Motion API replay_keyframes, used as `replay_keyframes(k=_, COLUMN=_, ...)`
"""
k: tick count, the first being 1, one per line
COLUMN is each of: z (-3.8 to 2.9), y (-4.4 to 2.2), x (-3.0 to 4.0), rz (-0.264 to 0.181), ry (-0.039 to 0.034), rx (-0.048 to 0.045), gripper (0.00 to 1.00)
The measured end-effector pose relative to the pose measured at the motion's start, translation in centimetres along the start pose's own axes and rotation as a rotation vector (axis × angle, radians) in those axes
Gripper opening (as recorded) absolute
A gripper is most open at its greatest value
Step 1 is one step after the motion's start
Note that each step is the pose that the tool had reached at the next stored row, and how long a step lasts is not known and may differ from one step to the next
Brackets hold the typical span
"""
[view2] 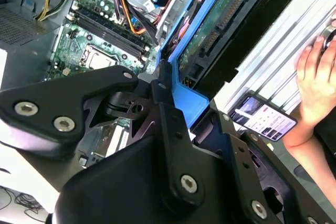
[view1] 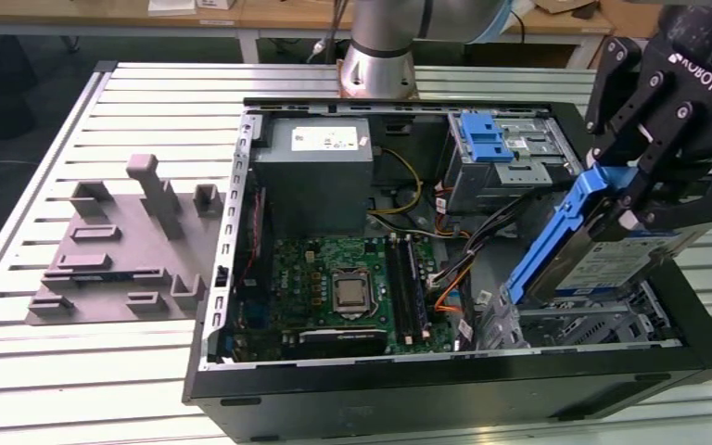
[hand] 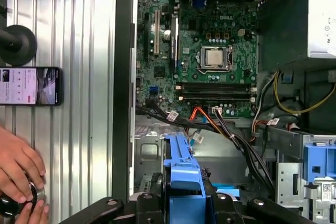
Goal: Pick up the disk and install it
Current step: 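Insert the disk into the insertion slot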
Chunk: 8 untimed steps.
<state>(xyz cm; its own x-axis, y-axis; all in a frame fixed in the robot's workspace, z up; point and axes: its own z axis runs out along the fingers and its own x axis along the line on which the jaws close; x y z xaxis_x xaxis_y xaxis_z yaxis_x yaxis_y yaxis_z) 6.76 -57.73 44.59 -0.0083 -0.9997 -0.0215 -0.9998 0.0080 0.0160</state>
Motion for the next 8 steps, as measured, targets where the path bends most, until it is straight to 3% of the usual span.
replay_keyframes(k=8, z=0.44, y=-0.67, x=-0.45, rz=0.000, ry=0.0001, rx=0.0000, gripper=0.37)
